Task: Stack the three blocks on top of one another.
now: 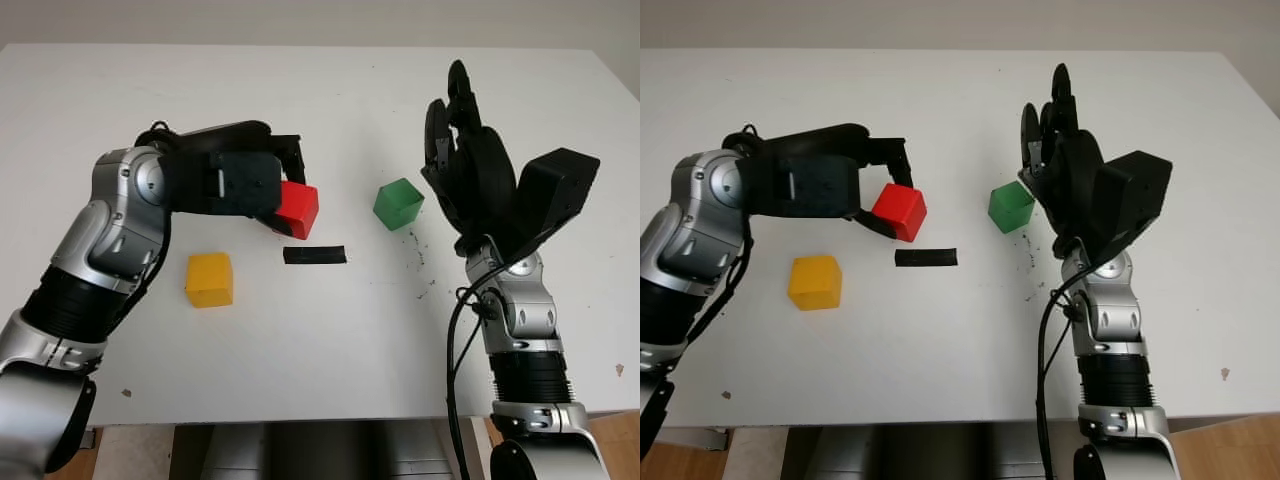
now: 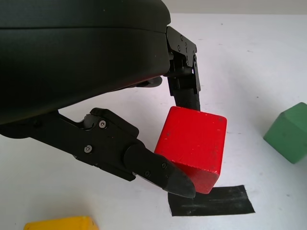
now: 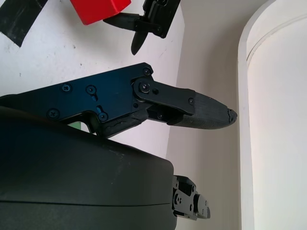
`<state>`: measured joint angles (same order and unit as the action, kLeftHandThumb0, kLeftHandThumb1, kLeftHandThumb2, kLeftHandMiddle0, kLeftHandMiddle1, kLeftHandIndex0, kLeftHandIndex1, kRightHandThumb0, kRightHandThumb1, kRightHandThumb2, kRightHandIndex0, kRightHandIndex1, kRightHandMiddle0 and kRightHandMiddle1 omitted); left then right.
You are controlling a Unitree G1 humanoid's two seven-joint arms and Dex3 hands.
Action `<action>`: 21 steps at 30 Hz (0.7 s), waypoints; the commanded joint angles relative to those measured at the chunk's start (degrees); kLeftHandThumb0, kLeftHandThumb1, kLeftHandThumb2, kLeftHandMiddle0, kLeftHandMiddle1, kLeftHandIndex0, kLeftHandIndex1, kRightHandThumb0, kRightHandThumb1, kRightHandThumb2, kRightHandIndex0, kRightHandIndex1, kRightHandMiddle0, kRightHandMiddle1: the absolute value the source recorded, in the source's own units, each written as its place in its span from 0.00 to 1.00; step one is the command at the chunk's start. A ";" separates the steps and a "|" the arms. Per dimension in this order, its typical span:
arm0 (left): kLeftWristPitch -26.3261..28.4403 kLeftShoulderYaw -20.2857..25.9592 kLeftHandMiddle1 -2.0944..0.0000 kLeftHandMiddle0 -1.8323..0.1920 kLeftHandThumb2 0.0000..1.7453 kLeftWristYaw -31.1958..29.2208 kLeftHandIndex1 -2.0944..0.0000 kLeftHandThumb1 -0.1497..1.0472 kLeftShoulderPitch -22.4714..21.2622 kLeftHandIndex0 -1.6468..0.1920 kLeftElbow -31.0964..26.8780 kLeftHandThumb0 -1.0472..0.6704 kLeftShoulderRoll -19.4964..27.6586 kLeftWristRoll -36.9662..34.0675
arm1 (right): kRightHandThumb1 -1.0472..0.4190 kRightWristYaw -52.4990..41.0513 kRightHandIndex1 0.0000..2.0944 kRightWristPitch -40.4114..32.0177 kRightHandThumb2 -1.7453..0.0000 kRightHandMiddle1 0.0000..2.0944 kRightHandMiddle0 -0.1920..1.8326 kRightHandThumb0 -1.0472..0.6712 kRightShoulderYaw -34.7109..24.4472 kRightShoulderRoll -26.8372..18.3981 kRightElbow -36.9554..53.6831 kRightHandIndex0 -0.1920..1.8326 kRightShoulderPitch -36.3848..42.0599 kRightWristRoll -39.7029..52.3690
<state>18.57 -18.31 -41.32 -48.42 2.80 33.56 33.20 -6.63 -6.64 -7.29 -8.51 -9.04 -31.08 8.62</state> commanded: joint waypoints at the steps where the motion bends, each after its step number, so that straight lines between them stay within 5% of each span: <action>1: 0.96 -0.72 0.96 0.76 0.03 0.43 0.22 0.95 0.58 0.73 -1.41 0.40 -0.94 0.84 | 0.00 -0.03 0.00 0.90 0.62 0.00 0.00 0.24 -0.02 0.39 -0.23 0.00 -0.10 0.16; 21: 4.50 -2.31 0.97 0.72 0.03 1.38 0.24 0.96 4.92 0.71 -0.40 0.44 -4.53 1.36 | 0.00 0.76 0.00 3.01 0.65 0.00 0.00 0.23 -0.05 1.18 -2.00 0.00 -0.71 -0.41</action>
<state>22.81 -20.73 -40.20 -44.31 2.51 29.49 34.86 -5.77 -4.27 -7.32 -7.44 -11.17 -31.31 8.07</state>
